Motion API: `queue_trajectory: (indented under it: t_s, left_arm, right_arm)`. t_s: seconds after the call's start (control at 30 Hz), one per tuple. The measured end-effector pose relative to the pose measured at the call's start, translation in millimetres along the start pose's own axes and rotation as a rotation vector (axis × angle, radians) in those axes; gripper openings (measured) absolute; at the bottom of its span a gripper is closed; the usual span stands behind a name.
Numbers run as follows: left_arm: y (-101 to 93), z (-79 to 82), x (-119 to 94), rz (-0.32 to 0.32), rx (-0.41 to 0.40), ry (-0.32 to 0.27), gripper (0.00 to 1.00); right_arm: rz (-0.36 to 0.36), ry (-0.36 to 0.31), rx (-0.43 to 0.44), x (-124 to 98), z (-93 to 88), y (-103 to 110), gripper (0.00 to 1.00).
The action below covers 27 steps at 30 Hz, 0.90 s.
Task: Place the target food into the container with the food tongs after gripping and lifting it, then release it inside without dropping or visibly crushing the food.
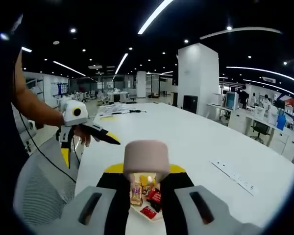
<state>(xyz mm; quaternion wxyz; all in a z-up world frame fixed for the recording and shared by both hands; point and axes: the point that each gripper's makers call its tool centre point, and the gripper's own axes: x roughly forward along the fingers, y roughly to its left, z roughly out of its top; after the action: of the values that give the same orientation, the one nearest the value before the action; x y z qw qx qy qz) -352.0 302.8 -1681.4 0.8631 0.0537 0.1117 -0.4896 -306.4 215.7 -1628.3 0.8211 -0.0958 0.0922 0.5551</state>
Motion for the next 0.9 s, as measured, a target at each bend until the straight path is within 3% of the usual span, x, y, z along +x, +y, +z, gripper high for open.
queue_trajectory:
  t_s: [0.23, 0.37, 0.47, 0.77, 0.9]
  left_arm:
    - [-10.9, 14.5, 30.0, -0.079, 0.062, 0.046, 0.80]
    - [-23.0, 30.0, 45.5, -0.136, 0.073, 0.038, 0.76]
    - [-30.5, 37.8, 53.4, -0.179, 0.075, 0.039, 0.67]
    - [-41.4, 39.5, 60.0, -0.236, 0.100, 0.082, 0.45]
    - [-40.7, 43.5, 63.5, -0.247, 0.098, 0.074, 0.49]
  right_arm:
    - [0.050, -0.057, 0.014, -6.6, 10.4, 19.0, 0.21]
    - [0.085, -0.086, 0.033, -7.9, 10.4, 30.3, 0.21]
    - [0.109, -0.106, 0.045, -7.5, 13.5, 36.8, 0.21]
    - [0.127, -0.129, 0.047, -8.2, 19.7, 40.4, 0.21]
    - [0.162, -0.144, 0.056, -8.4, 21.9, 47.9, 0.21]
